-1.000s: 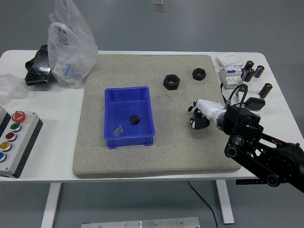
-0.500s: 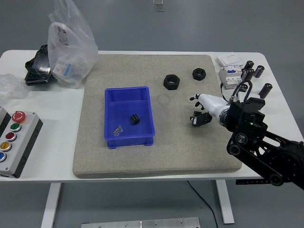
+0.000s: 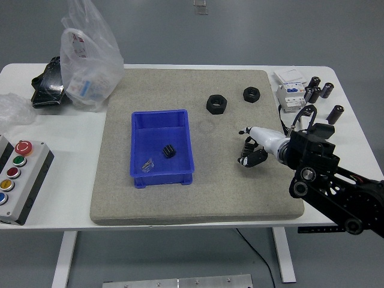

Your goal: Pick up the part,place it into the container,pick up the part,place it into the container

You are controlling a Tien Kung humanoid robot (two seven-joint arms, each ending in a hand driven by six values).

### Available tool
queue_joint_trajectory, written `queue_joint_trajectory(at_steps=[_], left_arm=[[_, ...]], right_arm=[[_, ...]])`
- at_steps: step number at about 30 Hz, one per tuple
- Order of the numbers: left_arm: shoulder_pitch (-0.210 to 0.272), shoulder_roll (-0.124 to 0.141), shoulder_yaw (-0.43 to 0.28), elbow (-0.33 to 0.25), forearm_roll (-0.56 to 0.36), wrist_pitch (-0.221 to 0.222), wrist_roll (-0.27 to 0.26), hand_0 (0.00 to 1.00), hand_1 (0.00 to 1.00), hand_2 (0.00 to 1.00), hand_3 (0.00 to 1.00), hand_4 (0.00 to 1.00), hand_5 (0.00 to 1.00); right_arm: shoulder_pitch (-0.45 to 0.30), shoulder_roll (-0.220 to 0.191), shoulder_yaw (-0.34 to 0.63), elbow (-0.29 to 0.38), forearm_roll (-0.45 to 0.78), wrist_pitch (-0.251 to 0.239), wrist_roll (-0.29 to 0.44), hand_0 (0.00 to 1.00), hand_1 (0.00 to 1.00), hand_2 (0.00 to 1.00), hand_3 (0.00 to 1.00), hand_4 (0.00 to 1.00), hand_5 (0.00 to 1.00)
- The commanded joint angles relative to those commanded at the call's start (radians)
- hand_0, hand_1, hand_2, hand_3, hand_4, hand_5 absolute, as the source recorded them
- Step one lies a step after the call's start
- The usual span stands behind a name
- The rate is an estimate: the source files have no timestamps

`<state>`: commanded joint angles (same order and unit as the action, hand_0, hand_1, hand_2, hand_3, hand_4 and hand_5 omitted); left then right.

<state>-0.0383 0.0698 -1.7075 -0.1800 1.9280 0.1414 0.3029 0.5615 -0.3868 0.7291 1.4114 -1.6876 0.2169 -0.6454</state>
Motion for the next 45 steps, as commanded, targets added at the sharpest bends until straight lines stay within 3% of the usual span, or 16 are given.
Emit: queue_joint_trajectory(at_steps=[11, 12, 16, 17, 23, 24, 25, 36, 45], left_arm=[[0.0, 0.0, 0.0, 0.0, -0.002, 0.003, -0.005, 0.755, 0.693, 0.605, 0.708, 0.523, 0.002], [0.0, 0.0, 0.001, 0.0, -0.003, 0.003, -0.006, 0.752, 0.693, 0.603, 0.707, 0.521, 0.002], [0.001, 0.0, 0.001, 0.0, -0.004, 0.004, -0.009, 0.752, 0.693, 0.603, 0.707, 0.521, 0.002], [0.001, 0.0, 0.001, 0.0, -0.004, 0.005, -0.009, 0.751, 0.692, 0.604, 0.701, 0.518, 0.002], [0.0, 0.0, 0.002, 0.0, -0.006, 0.007, -0.013, 0.751, 0.692, 0.604, 0.701, 0.518, 0.002], [0.0, 0.0, 0.003, 0.0, -0.007, 0.008, -0.014, 0.751, 0.691, 0.604, 0.699, 0.516, 0.002], [0.0, 0.0, 0.003, 0.0, -0.007, 0.009, -0.015, 0.751, 0.691, 0.604, 0.699, 0.516, 0.002], [0.002, 0.0, 0.001, 0.0, -0.009, 0.017, -0.023, 0.748, 0.689, 0.604, 0.693, 0.515, 0.002], [0.002, -0.001, 0.0, 0.0, -0.004, 0.018, -0.018, 0.748, 0.69, 0.604, 0.689, 0.517, 0.002]], right_arm=[[0.001, -0.005, -0.011, -0.015, -0.018, -0.01, 0.0, 0.415, 0.726, 0.801, 0.915, 0.58, 0.122], [0.001, -0.004, -0.012, -0.017, -0.023, -0.015, 0.0, 0.377, 0.679, 0.672, 0.741, 0.483, 0.114], [0.001, -0.002, -0.015, -0.023, -0.031, -0.031, 0.0, 0.377, 0.679, 0.672, 0.741, 0.483, 0.114], [0.001, -0.001, -0.016, -0.025, -0.032, -0.034, 0.0, 0.354, 0.649, 0.566, 0.631, 0.548, 0.094], [0.001, 0.003, -0.019, -0.034, -0.037, -0.063, 0.0, 0.354, 0.649, 0.566, 0.631, 0.548, 0.094], [0.001, 0.003, -0.02, -0.035, -0.04, -0.07, 0.0, 0.338, 0.633, 0.522, 0.551, 0.747, 0.002], [0.0, 0.004, -0.02, -0.036, -0.043, -0.077, 0.0, 0.338, 0.633, 0.522, 0.551, 0.747, 0.002], [0.037, 0.015, -0.034, -0.038, -0.105, -0.18, 0.0, 0.315, 0.609, 0.49, 0.471, 0.707, 0.031], [0.14, 0.114, -0.138, -0.037, -0.095, -0.339, 0.0, 0.317, 0.605, 0.479, 0.462, 0.712, 0.051]])
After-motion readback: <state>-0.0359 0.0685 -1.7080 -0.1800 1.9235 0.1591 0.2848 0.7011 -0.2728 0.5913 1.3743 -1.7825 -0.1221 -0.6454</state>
